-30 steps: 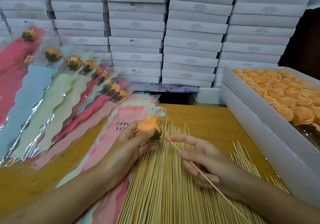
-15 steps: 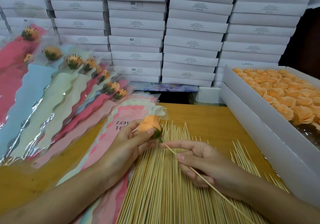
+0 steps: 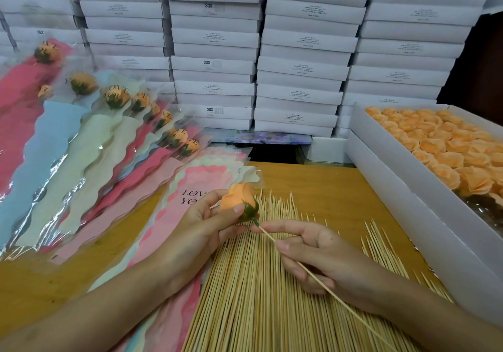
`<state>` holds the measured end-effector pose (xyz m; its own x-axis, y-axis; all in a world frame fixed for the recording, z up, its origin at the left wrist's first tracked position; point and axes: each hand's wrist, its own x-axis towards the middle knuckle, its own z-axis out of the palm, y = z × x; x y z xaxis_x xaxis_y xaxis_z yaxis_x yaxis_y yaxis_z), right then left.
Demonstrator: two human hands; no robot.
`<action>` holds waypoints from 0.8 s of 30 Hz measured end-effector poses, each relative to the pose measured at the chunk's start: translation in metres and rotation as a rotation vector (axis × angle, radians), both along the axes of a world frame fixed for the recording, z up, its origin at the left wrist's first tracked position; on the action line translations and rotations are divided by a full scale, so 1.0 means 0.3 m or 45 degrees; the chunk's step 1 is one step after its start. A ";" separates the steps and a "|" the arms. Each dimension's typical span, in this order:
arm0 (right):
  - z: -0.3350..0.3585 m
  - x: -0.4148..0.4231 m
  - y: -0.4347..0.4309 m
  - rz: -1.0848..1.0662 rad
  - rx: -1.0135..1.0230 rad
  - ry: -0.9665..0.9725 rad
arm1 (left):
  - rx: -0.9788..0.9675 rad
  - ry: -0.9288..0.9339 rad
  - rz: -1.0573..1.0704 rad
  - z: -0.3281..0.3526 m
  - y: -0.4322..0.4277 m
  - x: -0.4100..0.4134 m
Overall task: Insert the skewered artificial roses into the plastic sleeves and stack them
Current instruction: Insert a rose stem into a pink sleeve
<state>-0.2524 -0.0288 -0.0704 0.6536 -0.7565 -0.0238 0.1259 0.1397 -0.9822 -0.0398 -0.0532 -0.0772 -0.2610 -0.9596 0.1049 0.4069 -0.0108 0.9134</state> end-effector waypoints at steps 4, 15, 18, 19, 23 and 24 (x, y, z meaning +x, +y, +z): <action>-0.004 -0.001 0.000 0.000 0.000 -0.024 | 0.020 -0.021 -0.025 -0.001 -0.002 0.002; 0.001 -0.008 -0.001 0.026 0.010 -0.034 | -0.024 -0.057 -0.077 0.005 0.003 0.005; 0.015 -0.013 -0.002 0.065 -0.011 -0.014 | -0.052 -0.062 -0.024 0.020 0.002 0.009; 0.020 -0.014 -0.002 0.089 -0.024 -0.007 | -0.054 -0.065 0.020 0.030 -0.001 0.015; 0.037 -0.021 0.000 0.181 -0.083 0.012 | -0.067 -0.032 0.163 0.090 -0.031 0.071; 0.039 -0.022 0.000 0.193 -0.087 0.014 | -0.055 -0.018 0.184 0.110 -0.043 0.091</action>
